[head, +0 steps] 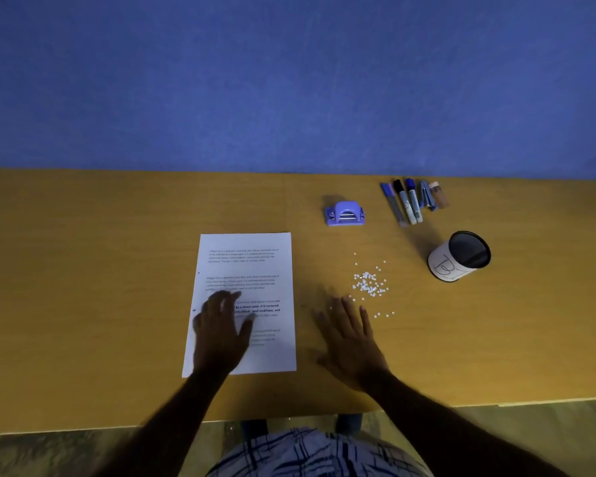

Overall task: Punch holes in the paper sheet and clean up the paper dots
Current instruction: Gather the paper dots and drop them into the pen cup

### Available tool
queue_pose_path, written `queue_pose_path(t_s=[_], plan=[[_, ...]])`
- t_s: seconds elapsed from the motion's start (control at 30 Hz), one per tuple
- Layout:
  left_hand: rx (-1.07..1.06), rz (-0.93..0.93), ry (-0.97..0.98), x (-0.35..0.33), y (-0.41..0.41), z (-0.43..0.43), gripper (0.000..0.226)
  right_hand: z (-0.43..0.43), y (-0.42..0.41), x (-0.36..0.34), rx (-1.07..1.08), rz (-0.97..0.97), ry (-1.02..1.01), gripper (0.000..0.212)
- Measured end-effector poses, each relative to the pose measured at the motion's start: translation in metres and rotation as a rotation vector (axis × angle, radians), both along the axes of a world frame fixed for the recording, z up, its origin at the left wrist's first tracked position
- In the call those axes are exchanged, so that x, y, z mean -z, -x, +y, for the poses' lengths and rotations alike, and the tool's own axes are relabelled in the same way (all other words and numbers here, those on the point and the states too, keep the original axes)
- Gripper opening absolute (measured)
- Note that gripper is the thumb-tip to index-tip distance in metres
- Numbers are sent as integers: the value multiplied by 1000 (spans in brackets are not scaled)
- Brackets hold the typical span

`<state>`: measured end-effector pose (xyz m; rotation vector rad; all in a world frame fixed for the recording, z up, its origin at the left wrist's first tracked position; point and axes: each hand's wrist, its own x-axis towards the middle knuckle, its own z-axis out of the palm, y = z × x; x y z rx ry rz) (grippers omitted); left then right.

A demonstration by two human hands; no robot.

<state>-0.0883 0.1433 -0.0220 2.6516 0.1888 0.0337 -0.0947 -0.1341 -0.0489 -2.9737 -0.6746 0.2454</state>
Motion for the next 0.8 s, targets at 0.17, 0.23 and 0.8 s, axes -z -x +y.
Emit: queue_pose_path(t_s=[0.17,0.23,0.8], plan=[[117,8,-9,5,0,-32,56,13,0,7,-169,20,65,89],[136,-6,-14,6,0,-38,55,14,-1,11,-171,38,68,89],[230,-78,-30,0,-18,-67,43,-55,-57,-5,158,63,-14,90]])
